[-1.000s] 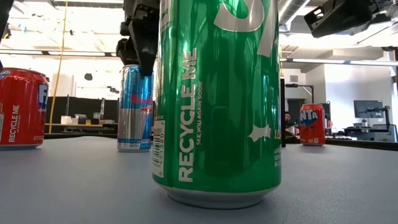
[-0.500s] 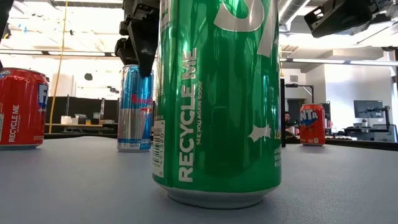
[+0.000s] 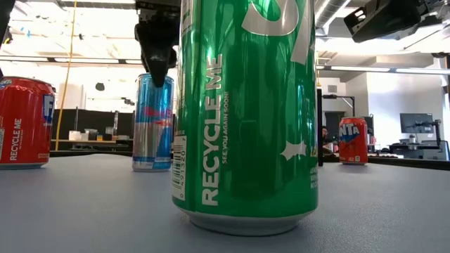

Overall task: Place canned beverage on shelf
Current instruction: Put the blue soda can on the shelf aligned with the other blue soda can

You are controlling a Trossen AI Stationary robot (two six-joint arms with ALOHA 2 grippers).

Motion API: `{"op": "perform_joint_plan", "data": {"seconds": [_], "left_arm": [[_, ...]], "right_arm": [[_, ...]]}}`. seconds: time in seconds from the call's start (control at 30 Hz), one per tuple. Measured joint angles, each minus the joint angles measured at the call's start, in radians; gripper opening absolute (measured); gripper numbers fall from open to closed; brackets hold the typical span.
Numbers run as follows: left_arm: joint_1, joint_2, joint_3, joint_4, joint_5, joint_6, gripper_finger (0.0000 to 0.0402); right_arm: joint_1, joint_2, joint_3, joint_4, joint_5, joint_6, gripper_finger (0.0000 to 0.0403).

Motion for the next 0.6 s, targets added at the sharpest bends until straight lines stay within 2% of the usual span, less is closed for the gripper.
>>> {"op": "perform_joint_plan", "data": {"seconds": [0.17,0.27,0.37,0.6], "left_arm": [[-0.018,0.0,0.0,-0.077,-0.011,0.29,0.023],[-0.024,0.0,0.0,-0.087,-0.022,0.368,0.023],[-0.025,0.0,0.0,-0.072,-0.017,0.378,0.0231],[-0.025,0.0,0.0,-0.02,-0.029,0.294,0.0251]], "right_arm": [[0.0,0.0,0.0,0.001,0.0,0.0,0.0],[0.0,0.0,0.0,0.001,0.0,0.0,0.0],[0.0,0.0,0.0,0.001,0.0,0.0,0.0],[0.0,0.0,0.0,0.001,0.0,0.0,0.0]]}}
